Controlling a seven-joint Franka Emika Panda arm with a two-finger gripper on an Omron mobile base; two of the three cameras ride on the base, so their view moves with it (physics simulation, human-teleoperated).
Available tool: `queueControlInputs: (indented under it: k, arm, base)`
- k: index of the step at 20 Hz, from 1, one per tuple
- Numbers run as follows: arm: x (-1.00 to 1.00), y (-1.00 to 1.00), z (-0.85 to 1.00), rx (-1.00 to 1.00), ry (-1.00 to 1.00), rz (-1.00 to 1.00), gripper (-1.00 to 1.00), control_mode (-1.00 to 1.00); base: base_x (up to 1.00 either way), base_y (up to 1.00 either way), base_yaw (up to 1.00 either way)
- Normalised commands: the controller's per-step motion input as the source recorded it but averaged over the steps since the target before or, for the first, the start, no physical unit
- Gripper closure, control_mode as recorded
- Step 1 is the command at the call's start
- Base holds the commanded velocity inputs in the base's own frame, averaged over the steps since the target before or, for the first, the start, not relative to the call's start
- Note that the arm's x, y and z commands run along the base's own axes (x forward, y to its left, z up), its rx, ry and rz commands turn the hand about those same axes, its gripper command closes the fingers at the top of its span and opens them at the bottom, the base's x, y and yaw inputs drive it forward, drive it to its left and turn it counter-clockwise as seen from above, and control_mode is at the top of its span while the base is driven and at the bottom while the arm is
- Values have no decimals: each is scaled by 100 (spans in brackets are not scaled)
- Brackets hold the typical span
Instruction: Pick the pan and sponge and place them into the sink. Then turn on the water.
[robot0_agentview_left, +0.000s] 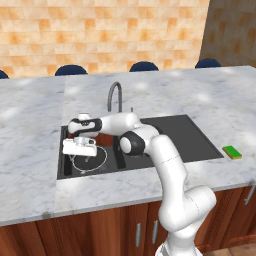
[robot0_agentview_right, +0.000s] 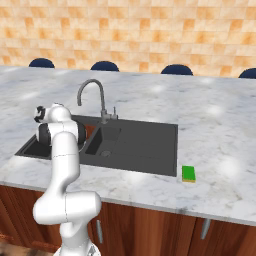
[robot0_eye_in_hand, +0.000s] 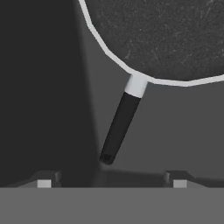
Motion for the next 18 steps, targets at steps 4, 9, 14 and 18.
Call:
queueControlInputs:
  k: [4,9,14,18]
  arm:
    - [7,-16,-62,0,-4,3,-100,-100]
    - [-12,4,3,1,-8,1,-100,-100]
    - [-21,1,48,0,-6,-2,-100,-100]
    - [-20,-3,52,3,-6,-4,-100,-100]
  base:
    - [0,0,0]
    - [0,0,0]
    - [0,0,0]
    - [0,0,0]
